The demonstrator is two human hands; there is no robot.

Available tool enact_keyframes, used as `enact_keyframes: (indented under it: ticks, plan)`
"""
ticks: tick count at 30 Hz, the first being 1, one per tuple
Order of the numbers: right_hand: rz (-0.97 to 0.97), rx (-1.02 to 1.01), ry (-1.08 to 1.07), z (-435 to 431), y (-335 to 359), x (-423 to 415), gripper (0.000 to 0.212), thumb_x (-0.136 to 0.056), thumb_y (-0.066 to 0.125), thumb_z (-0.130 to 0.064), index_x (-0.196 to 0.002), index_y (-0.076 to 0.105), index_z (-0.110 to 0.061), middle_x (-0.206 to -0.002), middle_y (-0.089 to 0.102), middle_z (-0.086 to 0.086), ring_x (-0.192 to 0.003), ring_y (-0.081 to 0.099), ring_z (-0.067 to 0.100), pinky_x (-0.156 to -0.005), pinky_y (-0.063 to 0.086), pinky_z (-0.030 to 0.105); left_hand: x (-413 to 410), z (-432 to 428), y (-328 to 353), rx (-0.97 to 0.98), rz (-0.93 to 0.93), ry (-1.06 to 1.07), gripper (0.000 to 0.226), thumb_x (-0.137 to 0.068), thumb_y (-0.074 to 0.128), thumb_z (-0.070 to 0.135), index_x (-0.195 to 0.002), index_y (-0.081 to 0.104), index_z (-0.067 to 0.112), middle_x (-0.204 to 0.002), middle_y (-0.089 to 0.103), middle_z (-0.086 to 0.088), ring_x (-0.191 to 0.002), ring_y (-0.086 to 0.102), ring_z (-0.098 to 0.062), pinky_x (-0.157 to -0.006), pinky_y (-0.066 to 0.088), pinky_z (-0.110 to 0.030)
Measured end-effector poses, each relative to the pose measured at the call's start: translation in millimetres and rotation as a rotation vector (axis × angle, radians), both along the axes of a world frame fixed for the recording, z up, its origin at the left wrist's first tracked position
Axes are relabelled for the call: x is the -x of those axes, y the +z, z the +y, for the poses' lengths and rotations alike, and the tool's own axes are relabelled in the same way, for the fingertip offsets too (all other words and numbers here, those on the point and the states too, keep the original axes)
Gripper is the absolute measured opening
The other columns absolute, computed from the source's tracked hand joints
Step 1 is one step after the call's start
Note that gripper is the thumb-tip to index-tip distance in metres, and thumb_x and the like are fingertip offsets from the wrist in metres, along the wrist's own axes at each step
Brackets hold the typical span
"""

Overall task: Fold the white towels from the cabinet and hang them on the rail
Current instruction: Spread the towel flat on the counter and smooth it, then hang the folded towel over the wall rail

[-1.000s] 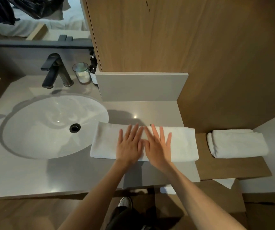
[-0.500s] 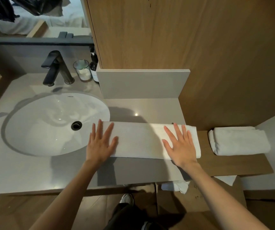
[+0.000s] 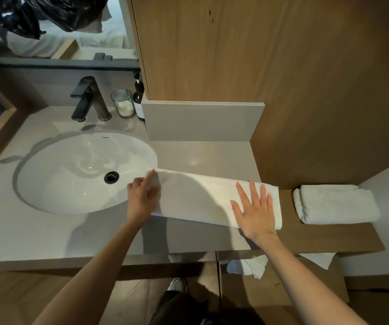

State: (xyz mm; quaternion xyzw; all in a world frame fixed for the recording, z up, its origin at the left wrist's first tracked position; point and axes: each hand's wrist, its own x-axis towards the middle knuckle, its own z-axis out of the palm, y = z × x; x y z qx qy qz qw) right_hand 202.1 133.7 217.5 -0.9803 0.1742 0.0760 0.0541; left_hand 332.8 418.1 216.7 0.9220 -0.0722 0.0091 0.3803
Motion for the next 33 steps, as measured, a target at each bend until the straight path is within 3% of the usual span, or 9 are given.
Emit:
enact_keyframes:
  ticks: [4, 8, 12, 17, 23, 26, 28, 33]
  plan:
    - [0.104, -0.025, 0.049, -12.5, 13.0, 6.5, 0.063, -0.098, 0.011, -0.060, -0.152, -0.012, -0.038, -0.161, -0.018, 0.000, -0.148, -0.016, 0.031, -0.116, -0.014, 0.041, 4.1, -8.8, 18.4, 0.093, -0.007, 0.018, 0.052, -0.095, 0.052, 0.005, -0.142, 0.046, 0.028, -0.109, 0.044, 0.003, -0.098, 0.048, -0.013, -0.087, 0.034, -0.019]
    - [0.110, -0.232, 0.026, -30.0, 41.9, 9.4, 0.058, -0.101, 0.037, -0.048, -0.153, 0.016, -0.033, -0.163, 0.009, 0.000, -0.150, 0.010, 0.028, -0.120, 0.014, 0.044, 8.5, -26.9, 60.5, 0.162, -0.162, -0.096, 0.043, -0.098, 0.051, 0.011, -0.138, 0.051, 0.027, -0.110, 0.047, 0.002, -0.094, 0.045, -0.002, -0.088, 0.035, -0.014]
    - [-0.199, -0.491, -0.029, -40.3, 86.5, 14.6, 0.056, -0.098, 0.051, -0.040, -0.149, 0.033, -0.028, -0.153, 0.038, -0.003, -0.139, 0.037, 0.022, -0.112, 0.035, 0.043, 15.6, -56.2, 122.4, 0.153, -0.318, -0.268, 0.041, -0.098, 0.053, 0.014, -0.136, 0.054, 0.029, -0.107, 0.050, 0.005, -0.093, 0.047, -0.002, -0.082, 0.038, -0.019]
    - [-0.586, -0.562, 0.059, -43.8, 176.0, 17.8, 0.051, -0.096, 0.055, -0.037, -0.144, 0.037, -0.033, -0.146, 0.045, -0.009, -0.133, 0.042, 0.015, -0.111, 0.036, 0.045, 34.5, -102.3, 209.1, 0.169, -0.426, -0.533, 0.042, -0.096, 0.056, 0.012, -0.135, 0.056, 0.027, -0.107, 0.055, 0.004, -0.099, 0.052, -0.005, -0.089, 0.045, -0.029]
    - [-0.770, -0.752, 0.159, -55.6, 260.5, 35.7, 0.056, -0.092, 0.063, -0.041, -0.137, 0.030, -0.048, -0.137, 0.044, -0.028, -0.124, 0.049, 0.002, -0.105, 0.045, 0.037, 66.5, -160.0, 295.7, 0.172, -0.522, -0.745, 0.061, -0.092, 0.061, 0.016, -0.141, 0.038, 0.043, -0.120, 0.057, 0.012, -0.106, 0.054, -0.006, -0.091, 0.047, -0.025]
    - [-0.857, -0.780, 0.179, -65.8, 290.5, 49.4, 0.056, -0.092, 0.063, -0.038, -0.135, 0.028, -0.044, -0.121, 0.046, -0.041, -0.115, 0.054, -0.005, -0.092, 0.053, 0.025, 76.3, -186.4, 334.5, 0.120, -0.602, -0.832, 0.059, -0.091, 0.061, 0.018, -0.140, 0.037, 0.043, -0.111, 0.059, 0.013, -0.104, 0.056, -0.004, -0.085, 0.043, -0.014]
    - [-0.951, -0.774, 0.157, -72.7, 310.9, 56.0, 0.056, -0.092, 0.064, -0.035, -0.132, 0.025, -0.041, -0.112, 0.051, -0.038, -0.109, 0.057, -0.007, -0.080, 0.054, 0.018, 79.6, -202.7, 362.0, 0.093, -0.683, -0.872, 0.055, -0.092, 0.060, 0.020, -0.139, 0.039, 0.040, -0.110, 0.060, 0.015, -0.102, 0.056, -0.002, -0.083, 0.041, -0.009]
    - [-1.210, -0.659, 0.105, -97.5, 375.2, 62.0, 0.054, -0.093, 0.065, -0.027, -0.128, 0.025, -0.035, -0.100, 0.055, -0.042, -0.100, 0.063, -0.001, -0.081, 0.056, 0.025, 74.7, -246.9, 437.6, 0.164, -0.948, -0.913, 0.048, -0.089, 0.066, 0.022, -0.133, 0.049, 0.029, -0.098, 0.066, 0.015, -0.092, 0.063, -0.005, -0.090, 0.052, -0.033]
